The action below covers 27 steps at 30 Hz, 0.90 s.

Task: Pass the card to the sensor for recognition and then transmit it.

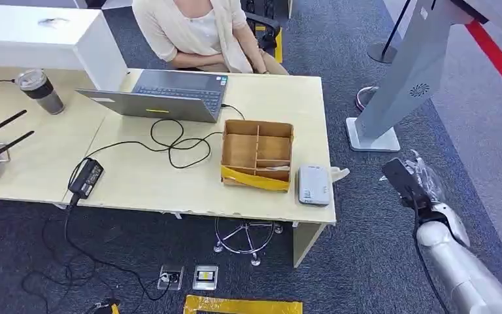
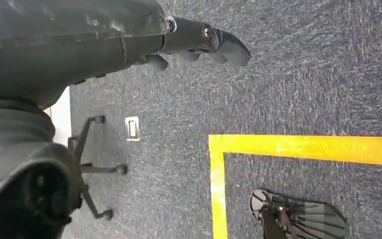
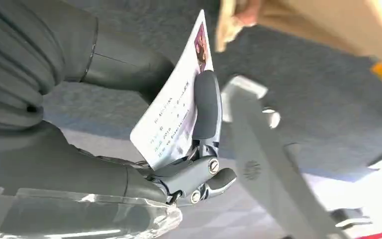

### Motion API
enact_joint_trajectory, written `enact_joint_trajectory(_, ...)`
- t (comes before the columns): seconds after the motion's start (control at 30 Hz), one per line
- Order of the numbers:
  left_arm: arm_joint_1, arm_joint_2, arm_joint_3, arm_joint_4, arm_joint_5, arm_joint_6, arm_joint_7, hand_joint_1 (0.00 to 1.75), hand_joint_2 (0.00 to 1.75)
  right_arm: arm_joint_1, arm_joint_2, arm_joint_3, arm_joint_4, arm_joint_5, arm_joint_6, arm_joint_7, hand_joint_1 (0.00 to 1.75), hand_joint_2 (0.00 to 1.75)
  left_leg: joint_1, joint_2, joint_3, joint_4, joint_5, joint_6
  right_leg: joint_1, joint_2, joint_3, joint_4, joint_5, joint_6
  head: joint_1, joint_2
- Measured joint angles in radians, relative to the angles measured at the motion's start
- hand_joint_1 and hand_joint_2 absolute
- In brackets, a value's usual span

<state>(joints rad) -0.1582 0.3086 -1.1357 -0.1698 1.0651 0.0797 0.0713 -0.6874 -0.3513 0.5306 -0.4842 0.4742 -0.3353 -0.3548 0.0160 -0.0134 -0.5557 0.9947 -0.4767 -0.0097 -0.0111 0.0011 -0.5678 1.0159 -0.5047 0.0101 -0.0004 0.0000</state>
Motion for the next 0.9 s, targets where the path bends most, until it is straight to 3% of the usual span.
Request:
enact_joint_trajectory(0.37, 0.000, 0.000, -0.017, 0.000, -0.001, 0.000, -0.006, 0.00, 0.00, 0.000, 0.107, 0.062, -0.140, 0.029, 0.022, 0.031, 1.75, 1.75, 0.000, 0.000, 0.000, 0.000, 0.000, 0.000, 0.001, 0.000, 0.000, 0.000, 0.000, 0.000, 0.001, 0.000)
enact_joint_trajectory(0.9, 0.001, -0.009, -0.027, 0.000, 0.010, 0.004, -0.006, 0.00, 0.00, 0.048, 0.207, 0.126, -0.157, 0.005, 0.015, 0.010, 1.75, 1.75, 0.000, 0.000, 0.000, 0.000, 0.000, 0.000, 0.000, 0.000, -0.001, 0.000, 0.000, 0.000, 0.001, 0.000)
